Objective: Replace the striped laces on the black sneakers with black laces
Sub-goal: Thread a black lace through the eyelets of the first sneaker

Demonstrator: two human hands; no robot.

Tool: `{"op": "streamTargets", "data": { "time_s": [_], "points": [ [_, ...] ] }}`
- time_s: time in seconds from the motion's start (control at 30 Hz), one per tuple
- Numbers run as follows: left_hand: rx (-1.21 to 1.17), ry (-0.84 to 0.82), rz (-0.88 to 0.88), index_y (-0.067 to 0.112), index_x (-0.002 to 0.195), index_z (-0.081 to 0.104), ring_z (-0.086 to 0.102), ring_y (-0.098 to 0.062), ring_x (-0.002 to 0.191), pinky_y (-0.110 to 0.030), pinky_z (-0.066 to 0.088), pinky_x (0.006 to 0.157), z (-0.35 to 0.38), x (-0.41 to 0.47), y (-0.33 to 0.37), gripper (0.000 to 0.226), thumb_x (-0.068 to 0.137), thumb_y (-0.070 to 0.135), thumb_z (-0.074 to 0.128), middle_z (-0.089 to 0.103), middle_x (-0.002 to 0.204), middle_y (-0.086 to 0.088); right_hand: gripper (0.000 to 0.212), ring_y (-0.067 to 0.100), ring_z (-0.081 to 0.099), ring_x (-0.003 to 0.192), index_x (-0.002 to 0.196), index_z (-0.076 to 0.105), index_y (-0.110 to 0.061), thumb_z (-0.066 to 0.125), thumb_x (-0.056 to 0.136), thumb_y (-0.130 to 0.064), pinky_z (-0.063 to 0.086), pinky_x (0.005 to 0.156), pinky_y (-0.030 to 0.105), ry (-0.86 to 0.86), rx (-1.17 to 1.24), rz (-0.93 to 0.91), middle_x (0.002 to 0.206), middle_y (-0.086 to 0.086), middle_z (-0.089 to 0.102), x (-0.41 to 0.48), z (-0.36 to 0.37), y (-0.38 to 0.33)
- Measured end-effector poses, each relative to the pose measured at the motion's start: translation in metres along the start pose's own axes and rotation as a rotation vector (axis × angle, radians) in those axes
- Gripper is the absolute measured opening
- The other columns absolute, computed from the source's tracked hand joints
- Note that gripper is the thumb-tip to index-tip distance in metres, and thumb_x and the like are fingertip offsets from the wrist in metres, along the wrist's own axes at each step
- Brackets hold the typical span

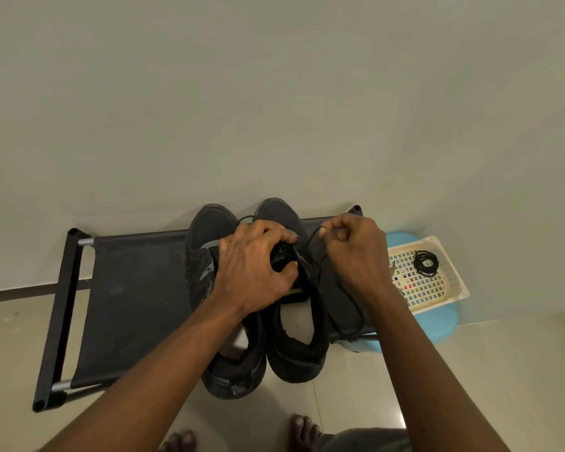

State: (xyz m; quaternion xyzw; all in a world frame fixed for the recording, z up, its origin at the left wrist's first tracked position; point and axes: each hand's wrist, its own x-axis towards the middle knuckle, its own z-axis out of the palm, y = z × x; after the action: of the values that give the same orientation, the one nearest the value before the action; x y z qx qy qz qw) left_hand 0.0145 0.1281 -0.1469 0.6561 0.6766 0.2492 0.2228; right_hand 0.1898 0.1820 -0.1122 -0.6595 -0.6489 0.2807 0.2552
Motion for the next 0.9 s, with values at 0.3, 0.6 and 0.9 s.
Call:
{"op": "streamTargets", "data": {
  "time_s": [0.3,0.6,0.9],
  "points": [
    [0.000,-0.043,-0.049,0.043,0.132,0.062,0.040,-0.013,0.138,-0.046,0.031,0.107,-0.001,0.001,0.001,0.058,0.075,0.053,0.058,0.050,0.143,0.016,0.007,0.011,0.065,0.074,0.097,0.070,-0.012,0.064,0.096,-0.009,0.052,0.071,0.022,0.178,0.953,0.337,0.082,0.002,0.073,0.011,-0.009,-0.006],
    [0.007,-0.040,-0.045,0.042,0.132,0.060,0.041,-0.015,0.139,-0.048,0.031,0.108,0.001,0.002,0.000,0.054,0.079,0.049,0.069,0.050,0.144,0.014,0.019,0.008,0.068,0.088,0.089,0.072,-0.027,0.069,0.080,-0.043,0.053,0.078,0.030,-0.266,0.017,0.087,0.090,-0.011,0.073,0.004,0.005,0.007],
    [0.032,-0.056,-0.048,0.032,0.143,0.052,0.039,-0.016,0.142,-0.049,0.031,0.112,0.001,0.002,0.000,0.070,0.078,0.056,0.064,0.048,0.149,0.010,0.014,0.020,0.067,0.084,0.086,0.071,-0.021,0.068,0.093,-0.033,0.049,0.072,0.031,-0.393,-0.223,-0.020,0.084,0.000,0.071,0.003,0.008,0.012]
  ]
}}
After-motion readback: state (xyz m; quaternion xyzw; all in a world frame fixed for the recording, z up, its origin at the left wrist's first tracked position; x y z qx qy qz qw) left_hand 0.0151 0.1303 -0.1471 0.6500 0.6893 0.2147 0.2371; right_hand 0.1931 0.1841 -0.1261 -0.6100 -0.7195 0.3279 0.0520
